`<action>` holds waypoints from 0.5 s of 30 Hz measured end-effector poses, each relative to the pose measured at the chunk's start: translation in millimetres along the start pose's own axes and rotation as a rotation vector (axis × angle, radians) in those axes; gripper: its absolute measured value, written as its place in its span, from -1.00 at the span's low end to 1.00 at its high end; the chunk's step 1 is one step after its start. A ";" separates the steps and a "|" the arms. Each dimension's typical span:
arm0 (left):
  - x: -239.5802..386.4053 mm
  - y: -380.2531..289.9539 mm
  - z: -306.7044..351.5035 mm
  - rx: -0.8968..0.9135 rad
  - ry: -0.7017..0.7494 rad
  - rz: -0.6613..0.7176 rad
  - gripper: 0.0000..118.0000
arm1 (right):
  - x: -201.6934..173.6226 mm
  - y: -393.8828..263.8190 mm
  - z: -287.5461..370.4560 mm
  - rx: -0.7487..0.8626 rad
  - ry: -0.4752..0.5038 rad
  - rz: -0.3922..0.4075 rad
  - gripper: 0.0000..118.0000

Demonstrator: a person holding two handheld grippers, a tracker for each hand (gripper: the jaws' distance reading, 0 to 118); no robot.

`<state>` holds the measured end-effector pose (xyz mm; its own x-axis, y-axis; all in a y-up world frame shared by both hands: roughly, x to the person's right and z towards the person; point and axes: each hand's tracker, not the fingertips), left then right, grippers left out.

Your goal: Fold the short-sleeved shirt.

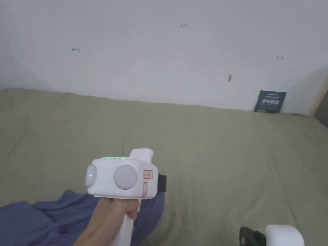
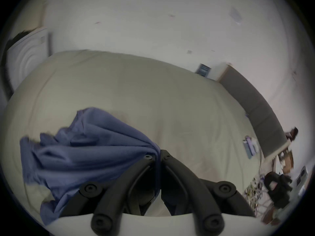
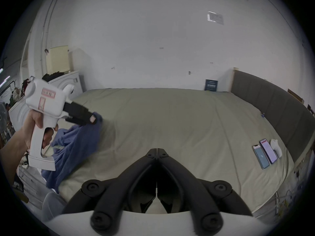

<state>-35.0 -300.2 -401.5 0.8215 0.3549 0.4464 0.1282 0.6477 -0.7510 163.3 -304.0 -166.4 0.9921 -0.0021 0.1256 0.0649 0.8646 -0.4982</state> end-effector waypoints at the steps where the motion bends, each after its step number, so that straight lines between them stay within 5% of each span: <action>1: 19.1 4.3 -10.1 -0.009 -0.033 -0.023 -0.96 | 5.2 -1.4 0.4 0.001 -0.014 -0.008 -1.00; 8: 132.8 -0.1 -86.8 -0.105 -0.192 -0.175 -0.96 | 44.0 -14.0 -2.4 -0.029 -0.100 -0.057 -1.00; 15: 141.7 -66.5 -177.6 -0.375 -0.032 -0.225 -0.96 | 63.3 -28.5 -13.5 -0.068 -0.124 -0.091 -1.00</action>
<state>171.5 -412.7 -374.7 0.7328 0.2575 0.6299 0.5001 0.4240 -0.7551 225.7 -335.6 -155.8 0.9611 -0.0129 0.2759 0.1650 0.8279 -0.5360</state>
